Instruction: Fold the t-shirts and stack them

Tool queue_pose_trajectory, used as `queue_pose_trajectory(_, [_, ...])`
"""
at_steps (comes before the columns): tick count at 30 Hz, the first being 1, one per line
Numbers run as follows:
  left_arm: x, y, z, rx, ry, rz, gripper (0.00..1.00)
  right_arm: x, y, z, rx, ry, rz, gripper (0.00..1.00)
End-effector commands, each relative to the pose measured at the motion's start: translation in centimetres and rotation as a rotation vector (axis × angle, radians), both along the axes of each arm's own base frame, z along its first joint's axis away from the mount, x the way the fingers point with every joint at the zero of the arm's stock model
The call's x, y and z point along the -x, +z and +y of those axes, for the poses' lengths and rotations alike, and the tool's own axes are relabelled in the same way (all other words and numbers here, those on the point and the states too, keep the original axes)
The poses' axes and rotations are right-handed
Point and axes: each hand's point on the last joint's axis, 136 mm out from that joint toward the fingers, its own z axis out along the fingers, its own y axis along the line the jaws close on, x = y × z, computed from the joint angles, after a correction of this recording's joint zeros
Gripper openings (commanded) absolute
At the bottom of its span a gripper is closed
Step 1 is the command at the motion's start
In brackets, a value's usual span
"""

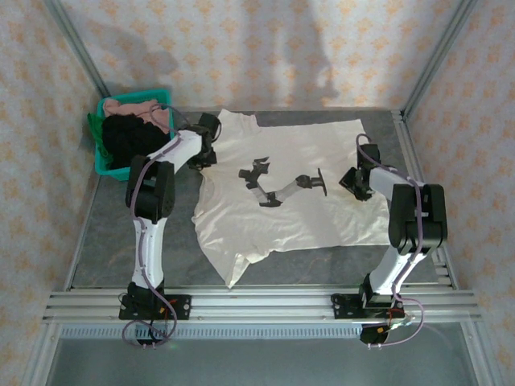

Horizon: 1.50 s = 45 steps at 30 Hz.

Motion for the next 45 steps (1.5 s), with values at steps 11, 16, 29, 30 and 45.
queue_pose_trajectory(11, [2.6,7.8,4.9,-0.187,0.041,-0.036,0.62,6.1,5.5,-2.8,0.127,-0.105,-0.073,0.66])
queue_pose_trajectory(16, [6.1,11.0,5.9,-0.225,0.063,-0.072,0.64,10.9,3.9,-2.8,0.093,-0.196,-0.027,0.74])
queue_pose_trajectory(29, [18.0,11.6,-7.5,0.107,-0.279,-0.229,0.69,20.4,3.5,-6.4,0.21,-0.556,0.049,0.81])
queue_pose_trajectory(30, [19.6,11.0,-8.7,0.14,-0.316,-0.234,0.69,20.4,3.2,-6.3,0.197,-0.56,0.029,0.81])
queue_pose_trajectory(45, [36.4,1.9,-18.8,0.331,-0.767,-0.107,0.6,17.1,-0.1,-4.7,0.152,-0.42,0.132,0.72])
